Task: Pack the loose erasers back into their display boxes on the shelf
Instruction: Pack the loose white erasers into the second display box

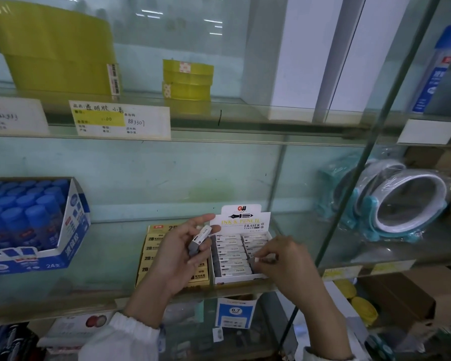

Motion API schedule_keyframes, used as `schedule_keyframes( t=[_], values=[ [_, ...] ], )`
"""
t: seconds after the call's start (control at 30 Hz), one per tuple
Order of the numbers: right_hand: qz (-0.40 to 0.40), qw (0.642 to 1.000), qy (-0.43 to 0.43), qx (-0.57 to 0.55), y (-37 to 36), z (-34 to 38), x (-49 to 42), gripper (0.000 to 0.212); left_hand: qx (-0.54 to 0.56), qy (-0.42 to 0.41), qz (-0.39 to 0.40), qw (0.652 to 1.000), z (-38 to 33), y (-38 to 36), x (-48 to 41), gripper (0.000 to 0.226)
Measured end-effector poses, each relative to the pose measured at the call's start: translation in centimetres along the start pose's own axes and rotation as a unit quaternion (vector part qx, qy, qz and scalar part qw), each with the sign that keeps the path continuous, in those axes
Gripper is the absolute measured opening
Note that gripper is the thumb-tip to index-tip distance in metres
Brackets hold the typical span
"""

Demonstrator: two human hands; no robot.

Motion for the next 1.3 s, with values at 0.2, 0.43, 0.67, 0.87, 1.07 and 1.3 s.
schedule_keyframes(
  t=[0.2, 0.43, 0.67, 0.87, 1.07, 1.3],
  values=[
    [0.088, 0.995, -0.027, -0.031, 1.0, -0.7, 0.0, 0.019, 0.002, 0.0, -0.009, 1.0, 0.0, 0.1, 0.0, 0.043],
    [0.104, 0.994, -0.015, -0.034, 1.1, -0.5, -0.1, 0.024, 0.0, 0.007, -0.006, 1.0, -0.2, -0.2, 0.2, 0.045],
    [0.095, 0.995, 0.016, 0.0, 1.1, 0.1, -0.9, 0.017, 0.004, 0.006, -0.01, 1.0, -0.3, -0.3, 0.3, 0.045],
    [0.135, 0.991, 0.0, -0.009, 0.4, -0.6, -0.8, 0.02, -0.003, 0.007, -0.02, 1.0, -0.3, -0.3, 0.4, 0.044],
    [0.16, 0.986, -0.007, -0.047, 0.7, -0.5, -0.7, 0.019, -0.037, 0.004, 0.0, 0.999, -0.4, -0.6, 0.6, 0.041],
    [-0.026, 0.997, 0.004, -0.076, 1.3, 1.4, -0.8, 0.018, -0.059, 0.025, 0.088, 0.994, -0.1, -1.8, 1.0, 0.045]
  ],
)
Point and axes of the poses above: each hand's wrist, its own x-axis away from the middle knuckle, its own y-axis out of the back of the hand, z = x × y, the point moved 4 cm from there along -x, towards the middle knuckle, and after that the axes turned 5 degrees about -x, right-handed, at the moved point
